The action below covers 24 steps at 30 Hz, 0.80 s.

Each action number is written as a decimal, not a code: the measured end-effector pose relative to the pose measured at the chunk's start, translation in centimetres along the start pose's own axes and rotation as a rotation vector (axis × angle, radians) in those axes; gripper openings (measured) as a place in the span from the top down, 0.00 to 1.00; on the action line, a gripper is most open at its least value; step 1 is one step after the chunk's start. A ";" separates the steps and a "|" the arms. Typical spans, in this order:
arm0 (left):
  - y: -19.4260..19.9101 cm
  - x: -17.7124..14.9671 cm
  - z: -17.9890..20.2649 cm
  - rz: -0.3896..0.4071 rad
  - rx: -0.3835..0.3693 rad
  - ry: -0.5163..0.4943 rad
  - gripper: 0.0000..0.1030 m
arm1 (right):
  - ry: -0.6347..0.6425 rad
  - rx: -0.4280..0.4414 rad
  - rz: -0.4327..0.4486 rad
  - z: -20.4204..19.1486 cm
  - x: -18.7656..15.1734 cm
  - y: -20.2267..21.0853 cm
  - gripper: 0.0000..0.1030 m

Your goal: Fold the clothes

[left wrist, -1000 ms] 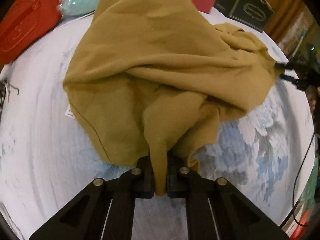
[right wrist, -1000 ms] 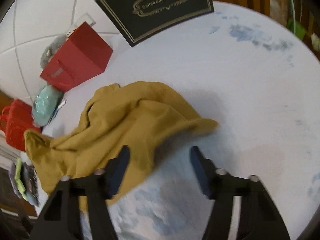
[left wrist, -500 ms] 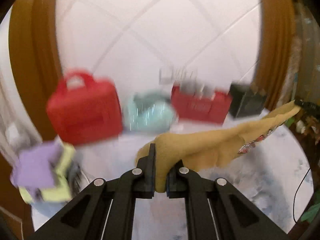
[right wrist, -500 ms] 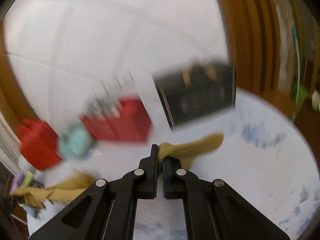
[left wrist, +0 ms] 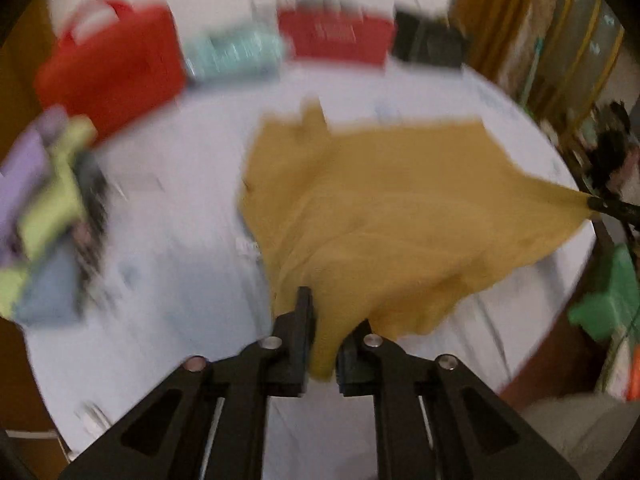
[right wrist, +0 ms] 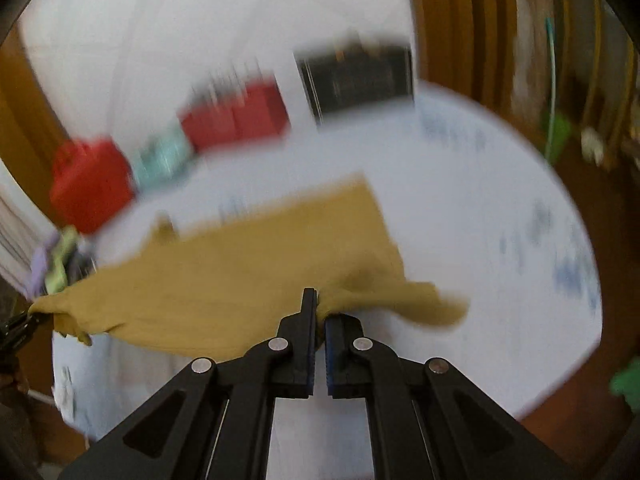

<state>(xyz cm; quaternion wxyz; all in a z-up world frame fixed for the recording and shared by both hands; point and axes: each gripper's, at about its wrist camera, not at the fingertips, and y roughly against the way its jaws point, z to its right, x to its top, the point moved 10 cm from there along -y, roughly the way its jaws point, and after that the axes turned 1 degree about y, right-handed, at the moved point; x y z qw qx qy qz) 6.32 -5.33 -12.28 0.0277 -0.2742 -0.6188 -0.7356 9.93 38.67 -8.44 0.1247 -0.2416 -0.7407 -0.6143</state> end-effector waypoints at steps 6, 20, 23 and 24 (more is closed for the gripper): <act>0.4 0.5 -0.7 0.016 0.013 0.018 0.47 | -0.029 -0.073 -0.056 2.6 -2.0 -0.4 0.48; -11.1 15.8 -7.8 0.046 0.071 0.197 0.43 | 0.091 -0.069 0.026 0.9 13.5 -7.1 0.27; -14.4 17.1 -8.5 0.006 0.096 0.189 0.43 | 0.104 -0.052 -0.017 1.3 16.0 -10.8 0.21; -15.4 17.4 -8.7 -0.005 0.107 0.183 0.43 | 0.114 -0.045 -0.034 1.4 16.6 -12.0 0.21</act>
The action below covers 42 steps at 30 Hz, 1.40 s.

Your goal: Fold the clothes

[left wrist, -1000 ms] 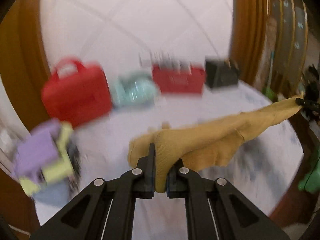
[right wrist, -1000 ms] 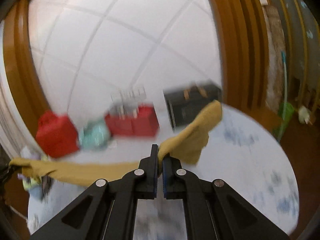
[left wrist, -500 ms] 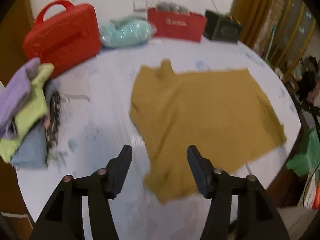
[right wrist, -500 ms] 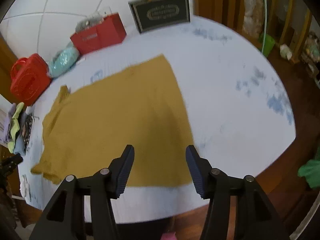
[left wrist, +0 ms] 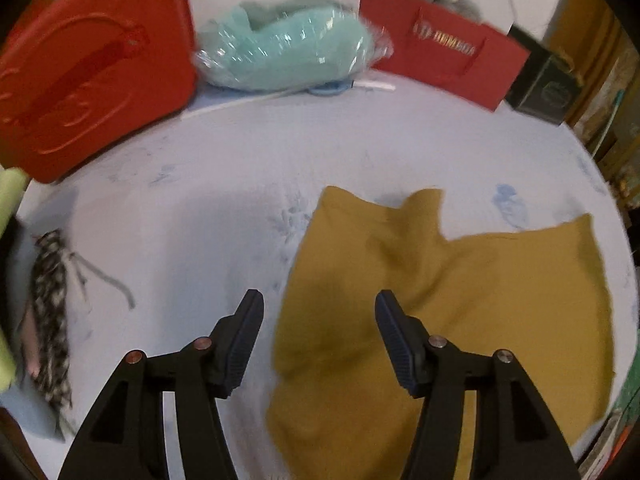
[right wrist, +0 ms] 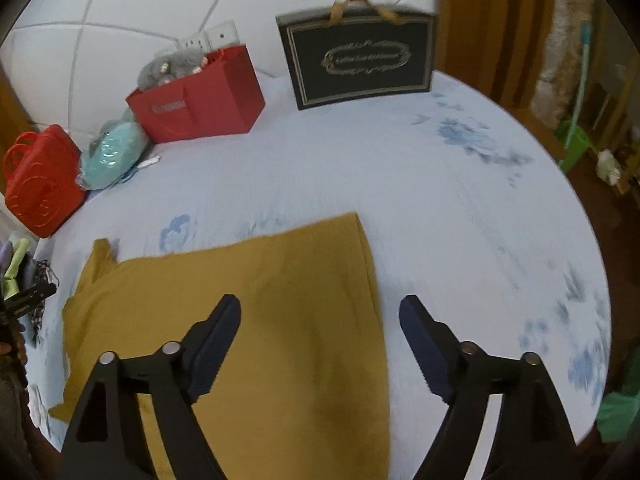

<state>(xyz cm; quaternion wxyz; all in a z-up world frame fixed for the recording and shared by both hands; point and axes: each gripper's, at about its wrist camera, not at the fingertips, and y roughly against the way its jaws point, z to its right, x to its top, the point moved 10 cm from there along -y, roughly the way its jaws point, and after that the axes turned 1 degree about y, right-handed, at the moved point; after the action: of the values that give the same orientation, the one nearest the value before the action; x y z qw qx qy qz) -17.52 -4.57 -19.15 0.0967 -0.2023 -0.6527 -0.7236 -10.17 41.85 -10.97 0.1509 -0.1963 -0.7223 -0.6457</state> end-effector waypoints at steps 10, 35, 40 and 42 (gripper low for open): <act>-5.2 1.5 0.6 -0.060 0.034 -0.052 0.43 | 0.083 0.008 -0.169 1.2 3.1 -10.9 0.31; 0.9 7.7 -0.7 0.160 0.062 -0.012 0.95 | 0.199 -0.072 -0.131 -1.3 4.0 -11.0 0.96; 0.3 13.2 -1.6 0.207 0.129 -0.026 0.90 | 0.189 -0.064 0.090 -2.3 12.0 -7.7 0.95; -1.3 13.9 -2.7 0.130 0.147 0.032 0.80 | 0.167 -0.067 0.108 -2.7 14.0 -8.7 0.85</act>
<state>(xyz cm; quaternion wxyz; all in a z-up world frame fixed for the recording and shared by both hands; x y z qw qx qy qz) -31.05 -5.31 -14.71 0.1682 -0.2250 -0.6879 -0.6692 -26.67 39.62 -11.64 0.2386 -0.1854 -0.6737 -0.6744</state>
